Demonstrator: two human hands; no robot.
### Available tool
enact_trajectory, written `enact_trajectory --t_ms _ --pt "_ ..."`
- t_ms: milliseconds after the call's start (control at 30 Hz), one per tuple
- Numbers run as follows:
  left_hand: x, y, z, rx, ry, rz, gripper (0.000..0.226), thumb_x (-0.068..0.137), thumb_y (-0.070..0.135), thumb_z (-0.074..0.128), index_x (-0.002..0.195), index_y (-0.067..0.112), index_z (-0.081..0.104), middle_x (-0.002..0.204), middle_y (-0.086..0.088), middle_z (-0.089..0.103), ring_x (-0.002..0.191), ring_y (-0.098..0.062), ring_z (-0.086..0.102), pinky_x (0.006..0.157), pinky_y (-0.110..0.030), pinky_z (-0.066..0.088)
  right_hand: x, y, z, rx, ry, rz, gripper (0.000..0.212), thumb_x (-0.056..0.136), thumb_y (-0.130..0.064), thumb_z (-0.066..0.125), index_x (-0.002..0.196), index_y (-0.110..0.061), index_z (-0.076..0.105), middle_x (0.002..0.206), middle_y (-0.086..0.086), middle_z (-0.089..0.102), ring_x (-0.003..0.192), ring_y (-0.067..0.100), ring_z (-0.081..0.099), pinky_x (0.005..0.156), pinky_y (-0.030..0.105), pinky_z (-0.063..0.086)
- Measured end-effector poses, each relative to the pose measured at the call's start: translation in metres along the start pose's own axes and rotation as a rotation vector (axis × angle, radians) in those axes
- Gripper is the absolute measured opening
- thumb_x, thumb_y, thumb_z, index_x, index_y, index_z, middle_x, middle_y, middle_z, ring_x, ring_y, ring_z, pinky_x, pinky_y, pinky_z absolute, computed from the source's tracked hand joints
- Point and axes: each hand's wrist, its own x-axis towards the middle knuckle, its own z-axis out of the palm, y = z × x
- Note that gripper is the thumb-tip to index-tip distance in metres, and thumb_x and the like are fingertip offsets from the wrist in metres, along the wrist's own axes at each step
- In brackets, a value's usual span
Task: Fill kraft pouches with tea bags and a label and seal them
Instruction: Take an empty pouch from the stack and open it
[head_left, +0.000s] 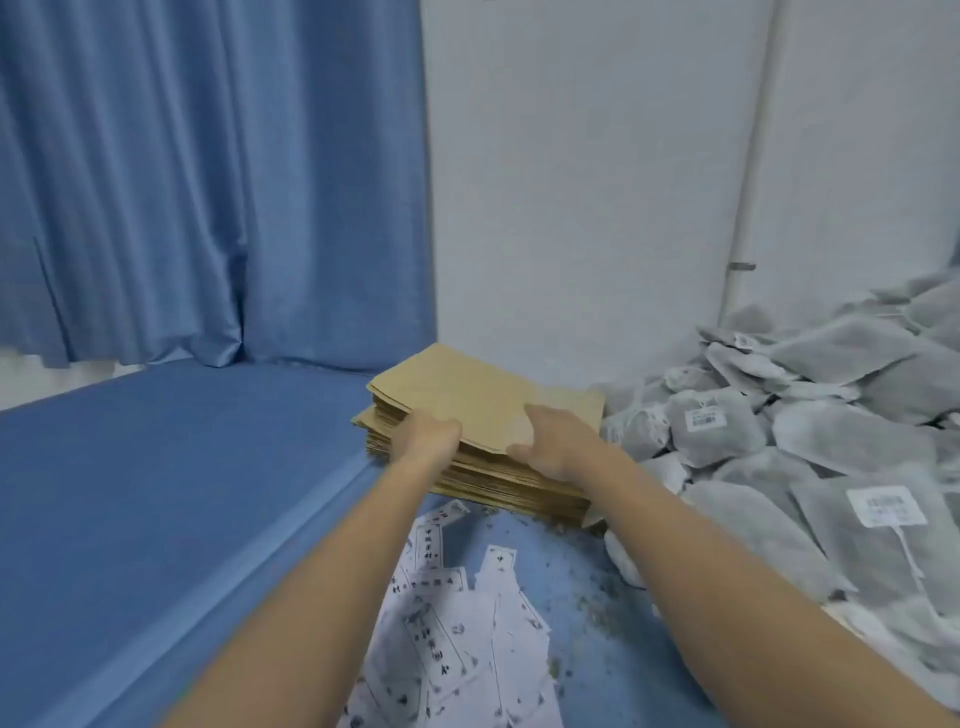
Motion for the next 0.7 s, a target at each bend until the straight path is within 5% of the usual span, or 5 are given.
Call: enact_trajectory --t_ms 167,300,433,567,700 --pt "0.019 -0.024 0.021 -0.293 -0.062 -0.208 0.026 0.083 0.030 0.064 0.076 0.008 0.053 0.082 -0.013 0.061 0.073 -0.031 0.062 0.074 -0.039 0.057 0.012 0.021 0.029 -0.180 -0.035 0.085 0.080 0.089 -0.063 0.037 0.146 -0.011 0.016 0.145 0.012 0.036 0.133 0.027 0.032 0.108 0.041 0.027" --pt "0.022 -0.028 0.029 -0.441 -0.121 -0.311 0.035 0.079 0.037 0.070 0.083 0.008 0.052 0.093 -0.018 0.063 0.070 -0.030 0.062 0.073 -0.040 0.058 0.004 0.025 0.045 -0.359 0.134 -0.047 0.047 0.095 -0.053 0.034 0.120 -0.014 0.045 0.110 0.008 0.062 0.102 0.026 0.056 0.081 0.034 0.041" --pt "0.012 -0.024 0.031 -0.698 -0.189 -0.381 0.052 0.079 0.040 0.072 0.106 0.000 0.053 0.101 -0.023 0.064 0.079 -0.031 0.065 0.060 -0.035 0.056 -0.015 0.025 0.053 -0.525 0.641 -0.284 0.028 0.058 -0.024 0.087 0.077 -0.014 0.069 0.050 -0.004 0.057 0.048 0.015 0.056 0.040 0.020 0.038" --pt "0.002 -0.011 0.023 -0.950 -0.225 -0.289 0.039 0.088 0.028 0.065 0.119 0.007 0.053 0.107 -0.024 0.064 0.090 -0.038 0.066 0.065 -0.041 0.057 -0.028 0.016 0.055 -0.354 0.883 -0.474 0.024 0.067 0.003 0.066 0.090 -0.002 0.072 0.059 0.002 0.059 0.051 0.018 0.057 0.040 0.022 0.042" --pt "-0.017 0.008 0.007 -0.985 -0.122 -0.165 0.017 0.096 0.001 0.044 0.111 0.001 0.053 0.096 -0.013 0.064 0.083 -0.028 0.062 0.060 -0.041 0.051 -0.045 0.000 0.053 -0.220 0.875 -0.579 0.028 0.084 -0.004 0.045 0.095 -0.002 0.070 0.073 0.005 0.066 0.061 0.021 0.062 0.049 0.027 0.051"
